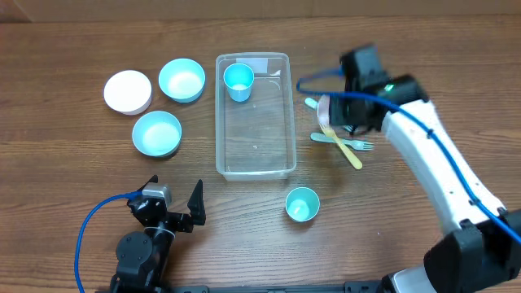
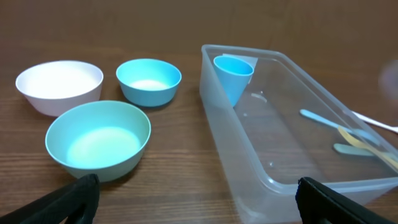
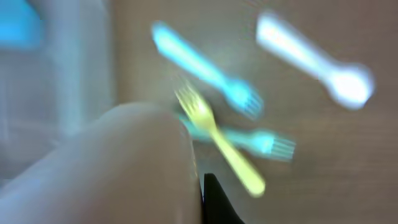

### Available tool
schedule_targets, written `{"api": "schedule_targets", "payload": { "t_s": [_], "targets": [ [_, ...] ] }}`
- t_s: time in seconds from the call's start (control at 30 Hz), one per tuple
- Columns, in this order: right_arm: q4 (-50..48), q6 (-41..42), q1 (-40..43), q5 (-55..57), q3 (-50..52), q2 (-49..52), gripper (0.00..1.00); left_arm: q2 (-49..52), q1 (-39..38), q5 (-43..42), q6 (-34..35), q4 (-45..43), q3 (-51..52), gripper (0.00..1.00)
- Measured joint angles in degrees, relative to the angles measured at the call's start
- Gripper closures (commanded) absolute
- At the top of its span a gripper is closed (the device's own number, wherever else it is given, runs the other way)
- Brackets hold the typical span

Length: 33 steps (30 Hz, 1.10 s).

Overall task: Pack container
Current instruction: 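Move the right gripper to the pink cup and grasp it, then stack the pink cup into the blue cup with the right gripper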

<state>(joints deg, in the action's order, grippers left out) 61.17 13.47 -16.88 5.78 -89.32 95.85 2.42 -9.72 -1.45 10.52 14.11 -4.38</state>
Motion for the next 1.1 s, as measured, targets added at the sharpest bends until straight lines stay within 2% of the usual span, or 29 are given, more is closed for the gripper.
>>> {"api": "schedule_targets", "payload": {
  "t_s": [0.1,0.23,0.33,0.47,0.67,1.1],
  "targets": [
    [-7.52,-0.26,-1.11,-1.57,-9.68,-0.22,0.96,0.0,0.0,0.0,-0.02,0.02,0.02,0.0],
    [-17.57,-0.85,-6.78,-8.9,-10.38,1.73,0.96,0.0,0.0,0.02,0.0,0.02,0.02,0.0],
    [-22.86,-1.11,-12.33,-11.87,-11.72,11.76,0.96,0.0,0.0,0.0,-0.02,0.02,0.02,0.0],
    [-25.59,-0.61,-13.46,-12.81,-12.39,22.8,0.96,0.0,0.0,0.0,-0.02,0.02,0.02,0.0],
    [-34.95,-0.17,-13.2,-8.35,-13.94,24.87,0.96,0.0,0.0,0.02,-0.02,0.02,0.02,0.0],
    [-34.56,-0.17,-11.54,-5.27,-14.08,28.83,0.96,0.0,0.0,0.02,-0.02,0.02,0.02,0.0]
  ]
}}
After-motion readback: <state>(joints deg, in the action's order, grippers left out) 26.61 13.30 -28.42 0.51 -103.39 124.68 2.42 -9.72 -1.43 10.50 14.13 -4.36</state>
